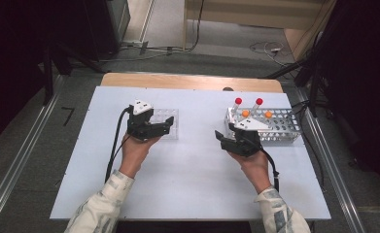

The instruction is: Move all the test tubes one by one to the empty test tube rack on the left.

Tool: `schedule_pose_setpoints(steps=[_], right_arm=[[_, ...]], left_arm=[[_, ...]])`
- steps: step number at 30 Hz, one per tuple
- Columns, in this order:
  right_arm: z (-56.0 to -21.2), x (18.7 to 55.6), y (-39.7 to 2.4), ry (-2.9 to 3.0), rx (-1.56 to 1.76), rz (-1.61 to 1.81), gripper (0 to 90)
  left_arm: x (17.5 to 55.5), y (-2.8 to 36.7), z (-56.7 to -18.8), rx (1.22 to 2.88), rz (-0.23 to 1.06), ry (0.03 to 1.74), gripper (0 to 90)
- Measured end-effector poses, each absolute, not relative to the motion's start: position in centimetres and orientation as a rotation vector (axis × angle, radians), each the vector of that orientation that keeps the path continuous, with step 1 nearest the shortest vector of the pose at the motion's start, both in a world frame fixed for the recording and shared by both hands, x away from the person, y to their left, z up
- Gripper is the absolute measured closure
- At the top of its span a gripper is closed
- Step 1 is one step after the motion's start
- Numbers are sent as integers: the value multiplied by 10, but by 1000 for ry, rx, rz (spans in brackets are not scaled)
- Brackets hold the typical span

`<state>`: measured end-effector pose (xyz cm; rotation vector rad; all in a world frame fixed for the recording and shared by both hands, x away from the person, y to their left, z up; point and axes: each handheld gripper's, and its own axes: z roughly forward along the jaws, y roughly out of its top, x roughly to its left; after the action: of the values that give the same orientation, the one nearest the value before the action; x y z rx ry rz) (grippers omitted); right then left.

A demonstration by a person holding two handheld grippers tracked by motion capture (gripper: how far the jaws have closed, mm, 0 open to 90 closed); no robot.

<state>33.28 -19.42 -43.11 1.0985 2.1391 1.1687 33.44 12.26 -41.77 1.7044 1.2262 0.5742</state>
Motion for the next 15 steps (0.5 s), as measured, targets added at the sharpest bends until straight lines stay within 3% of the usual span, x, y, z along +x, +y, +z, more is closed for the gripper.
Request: schedule_pose_setpoints(steps=[15], right_arm=[[-429,338,-235,2035,1200,1127,378]], left_arm=[[332,123,-416,1688,580,1224,203]])
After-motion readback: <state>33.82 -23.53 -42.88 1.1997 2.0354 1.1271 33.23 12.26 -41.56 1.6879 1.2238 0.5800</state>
